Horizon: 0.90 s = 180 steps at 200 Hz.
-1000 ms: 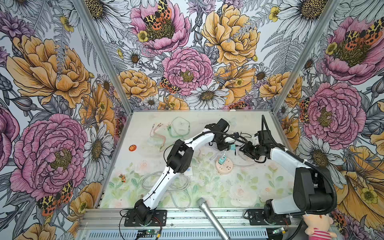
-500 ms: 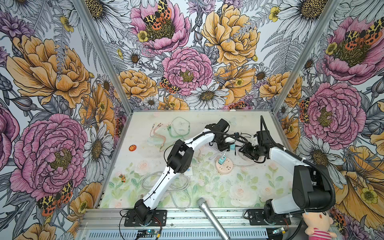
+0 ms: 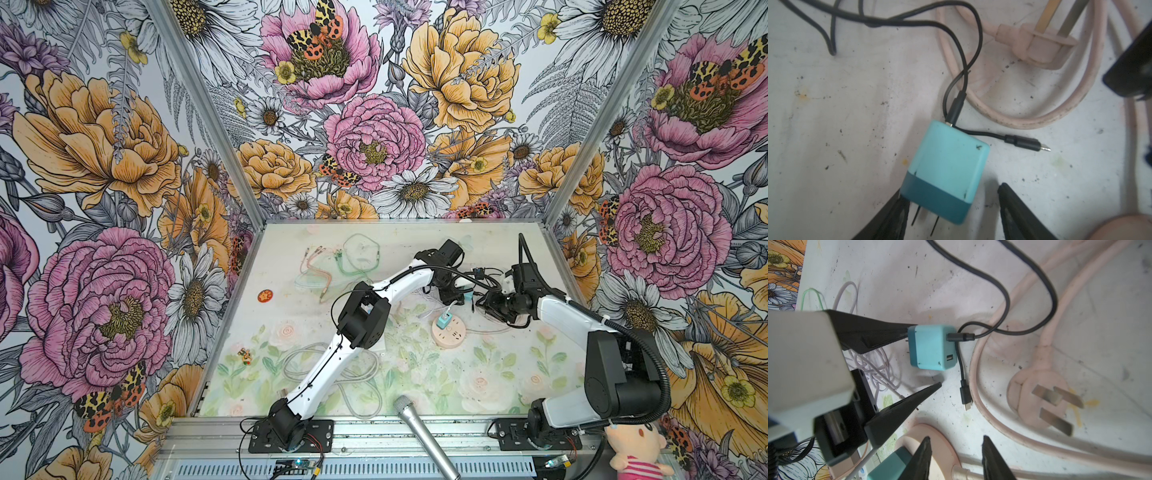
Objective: Insert the plug
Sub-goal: 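Close the left gripper on the small teal charger's body, then lift the small teal charger with the left gripper toward the right gripper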
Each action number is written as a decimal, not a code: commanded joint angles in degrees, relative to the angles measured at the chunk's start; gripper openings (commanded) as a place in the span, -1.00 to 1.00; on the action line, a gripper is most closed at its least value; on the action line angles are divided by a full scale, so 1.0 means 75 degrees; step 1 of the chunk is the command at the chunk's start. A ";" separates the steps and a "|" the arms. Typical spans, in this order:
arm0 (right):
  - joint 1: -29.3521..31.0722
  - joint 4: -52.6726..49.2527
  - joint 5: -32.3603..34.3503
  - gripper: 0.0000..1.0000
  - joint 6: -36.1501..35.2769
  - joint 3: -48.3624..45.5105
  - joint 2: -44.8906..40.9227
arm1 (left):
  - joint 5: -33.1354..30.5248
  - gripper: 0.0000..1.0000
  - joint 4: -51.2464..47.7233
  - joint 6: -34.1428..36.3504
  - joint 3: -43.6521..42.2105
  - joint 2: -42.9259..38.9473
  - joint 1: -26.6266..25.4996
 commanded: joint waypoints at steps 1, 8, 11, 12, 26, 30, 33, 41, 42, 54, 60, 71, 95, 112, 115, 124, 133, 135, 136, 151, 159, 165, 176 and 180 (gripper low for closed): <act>0.0053 0.0105 -0.0141 -0.17 -0.0039 -0.0033 -0.0105 | -0.0416 0.41 -0.0060 0.0325 0.0255 0.0298 -0.0080; 0.0052 0.0099 -0.0159 -0.17 -0.0043 -0.0033 -0.0114 | -0.0560 0.42 -0.0068 0.0354 0.0339 0.0347 -0.0080; 0.0053 0.0103 -0.0155 -0.17 -0.0045 -0.0033 -0.0117 | -0.0590 0.42 -0.0065 0.0383 0.0356 0.0348 -0.0080; 0.0052 0.0101 -0.0159 -0.17 -0.0042 -0.0033 -0.0123 | -0.0601 0.42 -0.0066 0.0390 0.0369 0.0354 -0.0068; 0.0050 0.0103 -0.0164 -0.17 -0.0039 -0.0022 -0.0151 | -0.0637 0.43 -0.0065 0.0498 0.0466 0.0387 -0.0046; 0.0046 0.0104 -0.0170 -0.17 -0.0057 -0.0022 -0.0162 | -0.0622 0.42 -0.0059 0.0519 0.0492 0.0393 -0.0038; 0.0048 0.0101 -0.0170 -0.17 -0.0060 -0.0022 -0.0164 | -0.0619 0.43 -0.0065 0.0534 0.0515 0.0410 -0.0022; 0.0050 0.0099 -0.0174 -0.17 -0.0071 -0.0011 -0.0164 | -0.0584 0.43 -0.0059 0.0565 0.0560 0.0428 -0.0011; 0.0050 0.0099 -0.0174 -0.17 -0.0072 -0.0011 -0.0164 | -0.0574 0.43 -0.0058 0.0569 0.0565 0.0429 -0.0010; 0.0053 0.0105 -0.0207 -0.17 -0.0110 -0.0010 -0.0164 | -0.0488 0.44 -0.0062 0.0584 0.0631 0.0475 0.0008; 0.0051 0.0106 -0.0209 -0.17 -0.0123 -0.0010 -0.0153 | -0.0465 0.44 -0.0068 0.0584 0.0650 0.0499 0.0013; 0.0039 0.0091 -0.0241 -0.17 -0.0139 -0.0010 -0.0129 | -0.0388 0.44 -0.0064 0.0605 0.0620 0.0505 0.0002; 0.0038 0.0097 -0.0256 -0.17 -0.0139 -0.0021 -0.0107 | -0.0160 0.44 -0.0083 0.0650 0.0511 0.0481 -0.0053; 0.0032 0.0091 -0.0227 -0.17 -0.0135 -0.0001 -0.0126 | 0.0050 0.43 -0.0105 0.0646 0.0412 0.0389 -0.0073; 0.0038 0.0095 -0.0222 -0.17 -0.0124 -0.0009 -0.0126 | 0.0081 0.42 -0.0108 0.0653 0.0377 0.0371 -0.0082; 0.0021 0.0098 -0.0209 -0.17 -0.0105 -0.0010 -0.0161 | 0.0166 0.40 -0.0107 0.0673 0.0299 0.0310 -0.0081; 0.0026 0.0090 -0.0205 -0.17 -0.0088 -0.0022 -0.0198 | 0.0225 0.37 -0.0119 0.0689 0.0225 0.0277 -0.0092; 0.0021 0.0094 -0.0205 -0.17 -0.0081 -0.0030 -0.0208 | 0.0236 0.36 -0.0125 0.0698 0.0211 0.0260 -0.0092; 0.0018 0.0096 -0.0201 -0.17 -0.0077 -0.0032 -0.0216 | 0.0240 0.36 -0.0131 0.0700 0.0203 0.0252 -0.0092; 0.0004 0.0096 -0.0147 -0.17 -0.0041 -0.0088 -0.0324 | 0.0256 0.28 -0.0189 0.0759 0.0108 0.0188 -0.0127; -0.0026 0.0095 -0.0127 -0.17 -0.0028 -0.0136 -0.0400 | 0.0250 0.24 -0.0207 0.0760 0.0053 0.0145 -0.0147; -0.0031 0.0089 -0.0127 -0.17 -0.0027 -0.0162 -0.0428 | 0.0256 0.21 -0.0225 0.0757 -0.0008 0.0118 -0.0158; -0.0048 0.0089 -0.0116 -0.17 -0.0007 -0.0228 -0.0499 | 0.0231 0.16 -0.0224 0.0783 -0.0122 0.0047 -0.0185; -0.0049 0.0092 -0.0112 -0.17 -0.0004 -0.0252 -0.0530 | 0.0205 0.13 -0.0226 0.0773 -0.0162 0.0043 -0.0196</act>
